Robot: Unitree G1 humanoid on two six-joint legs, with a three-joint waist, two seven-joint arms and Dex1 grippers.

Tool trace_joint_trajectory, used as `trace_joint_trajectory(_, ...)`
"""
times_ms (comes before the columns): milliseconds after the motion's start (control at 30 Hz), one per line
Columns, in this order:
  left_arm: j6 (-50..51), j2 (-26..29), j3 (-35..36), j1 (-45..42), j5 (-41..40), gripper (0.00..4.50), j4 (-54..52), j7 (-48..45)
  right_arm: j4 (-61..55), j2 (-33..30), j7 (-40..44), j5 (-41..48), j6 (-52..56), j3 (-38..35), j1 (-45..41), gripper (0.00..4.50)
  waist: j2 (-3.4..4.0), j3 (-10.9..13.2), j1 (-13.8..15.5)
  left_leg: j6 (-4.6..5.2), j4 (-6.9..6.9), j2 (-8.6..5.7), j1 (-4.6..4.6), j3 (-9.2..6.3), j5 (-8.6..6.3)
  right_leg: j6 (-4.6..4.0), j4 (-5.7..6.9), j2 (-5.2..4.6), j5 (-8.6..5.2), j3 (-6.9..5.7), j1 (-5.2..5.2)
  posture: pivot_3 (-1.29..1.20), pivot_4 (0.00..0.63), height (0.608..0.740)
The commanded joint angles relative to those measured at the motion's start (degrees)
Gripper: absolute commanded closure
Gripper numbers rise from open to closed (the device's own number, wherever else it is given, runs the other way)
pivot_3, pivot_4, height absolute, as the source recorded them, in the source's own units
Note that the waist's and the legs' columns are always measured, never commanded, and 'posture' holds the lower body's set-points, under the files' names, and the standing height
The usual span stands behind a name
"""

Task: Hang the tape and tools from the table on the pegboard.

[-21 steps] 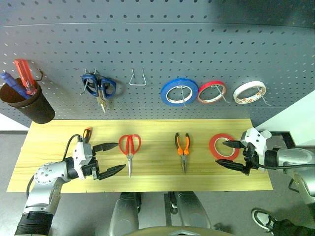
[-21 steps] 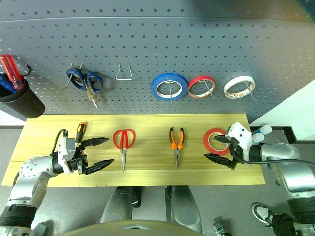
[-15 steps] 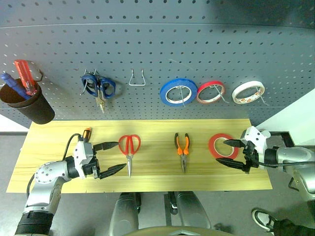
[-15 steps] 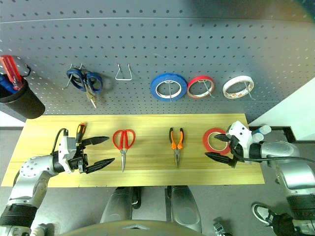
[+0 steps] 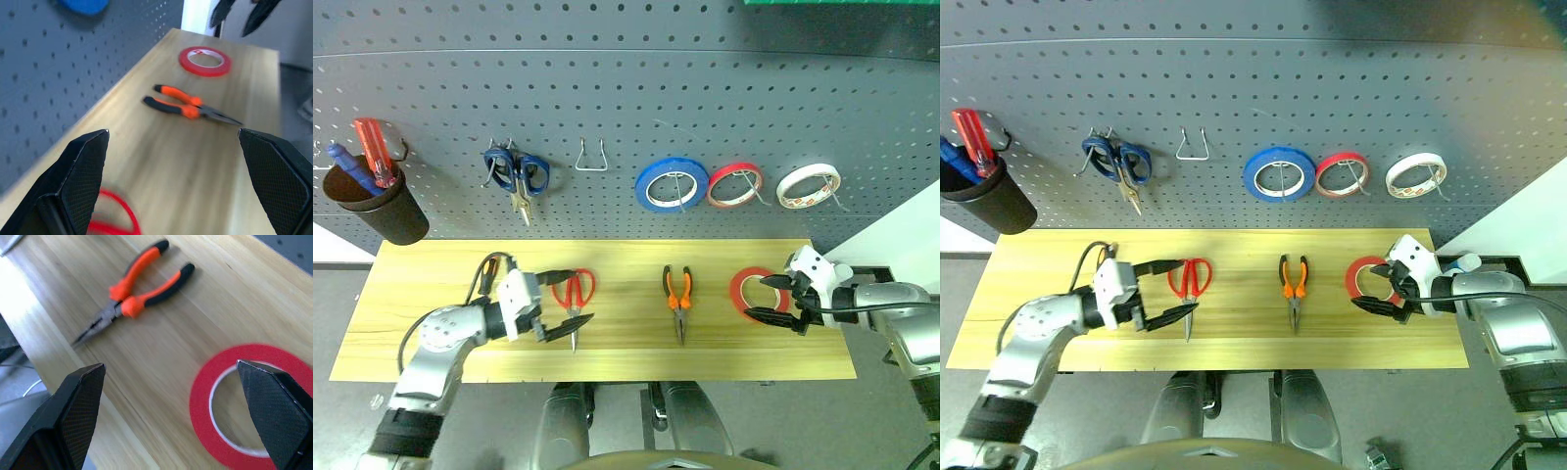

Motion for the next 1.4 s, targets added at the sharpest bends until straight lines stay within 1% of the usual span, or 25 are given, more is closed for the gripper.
trace_joint_trajectory(33, 1.21, -1.14, -2.83, -3.06, 2.32, 0.07, 1.01, 1.53, 1.31, -0.52, -0.92, -1.35, 1.82, 0.56, -2.43, 0.0, 0.0, 0.0, -0.13, 0.01, 0.04, 0.0, 0.0, 0.0, 0.0, 0.03, 0.0, 0.0, 0.05, 0.08, -0.01, -0.15, 0.203, 0.723)
trace_joint_trajectory(133, 0.98, -1.49, -4.92, -6.94, 6.51, 0.07, 5.45, 3.49, 2.34, 0.61, -3.72, -4.27, 2.95, 2.91, -4.24, 0.0, 0.0, 0.0, -0.08, 0.04, 0.13, 0.01, 0.05, 0.04, 0.01, 0.03, 0.0, 0.05, 0.18, 0.17, -0.01, -0.16, 0.21, 0.723)
trace_joint_trajectory(333, 2.11, -2.81, -6.15, -10.82, 6.38, 0.07, 8.66, 3.07, 5.61, 4.6, -7.57, -7.21, 5.33, 6.26, -8.62, 0.0, 0.0, 0.0, -0.08, 0.06, 0.15, 0.05, 0.0, 0.12, 0.02, -0.05, 0.0, 0.12, 0.24, 0.19, -0.08, -0.16, 0.23, 0.723)
trace_joint_trajectory(467, 2.03, -2.62, -6.94, -11.23, 6.85, 0.07, 8.35, 2.42, 6.65, 6.07, -7.53, -8.45, 8.06, 8.99, -10.42, 0.0, 0.02, 0.02, 0.03, 0.1, 0.11, 0.06, -0.17, 0.1, 0.01, -0.03, 0.01, 0.12, 0.24, 0.25, -0.27, -0.14, 0.256, 0.723)
trace_joint_trajectory(700, 4.07, -2.67, -7.51, -9.99, 6.84, 0.07, 4.9, 2.9, 8.9, 7.23, -8.16, -10.05, 8.37, 11.08, -11.1, 0.0, 0.08, 0.17, 0.18, 0.11, 0.19, 0.06, -0.59, 0.01, 0.01, 0.01, 0.01, 0.07, 0.28, 0.24, -0.59, -0.11, 0.302, 0.723)
trace_joint_trajectory(900, 7.62, -1.99, -7.78, -6.83, 5.87, 0.07, 0.3, 2.64, 11.77, 7.38, -8.79, -12.33, 7.5, 12.49, -11.83, 0.0, 0.17, 0.33, 0.18, 0.12, 0.16, 0.08, -0.75, 0.0, 0.01, 0.0, 0.01, 0.08, 0.28, 0.25, -0.81, -0.09, 0.323, 0.723)
trace_joint_trajectory(1100, 8.57, -1.25, -7.87, -4.85, 3.71, 0.07, -3.59, 0.34, 16.61, 9.53, -9.89, -13.79, 7.15, 13.53, -14.0, 0.0, 0.27, 0.83, 0.23, 0.13, 0.17, 0.09, -0.75, -0.01, 0.01, -0.02, 0.01, 0.04, 0.28, 0.27, -0.82, -0.08, 0.327, 0.723)
trace_joint_trajectory(1267, 7.96, -1.12, -8.03, -5.37, 4.54, 0.07, -2.79, 0.5, 21.06, 11.28, -11.19, -16.0, 6.6, 14.58, -15.78, 0.0, 0.19, 0.91, 0.27, 0.13, 0.18, 0.1, -0.75, -0.01, 0.01, -0.05, 0.01, 0.04, 0.28, 0.27, -0.82, -0.08, 0.325, 0.723)
trace_joint_trajectory(1367, 7.79, -1.25, -8.21, -5.87, 4.87, 0.0, -2.25, 0.54, 22.37, 11.86, -11.04, -16.87, 6.08, 14.87, -16.47, 0.59, 0.17, 0.91, 0.26, 0.13, 0.18, 0.1, -0.76, 0.0, 0.01, -0.05, 0.01, 0.02, 0.28, 0.27, -0.82, -0.09, 0.32, 0.723)
trace_joint_trajectory(1400, 7.83, -1.35, -8.27, -6.08, 4.9, 0.0, -2.15, 0.56, 22.55, 12.03, -10.9, -17.12, 6.05, 14.97, -16.66, 0.89, 0.17, 0.91, 0.26, 0.13, 0.18, 0.1, -0.75, 0.0, 0.01, -0.05, 0.01, 0.02, 0.28, 0.27, -0.81, -0.08, 0.317, 0.723)
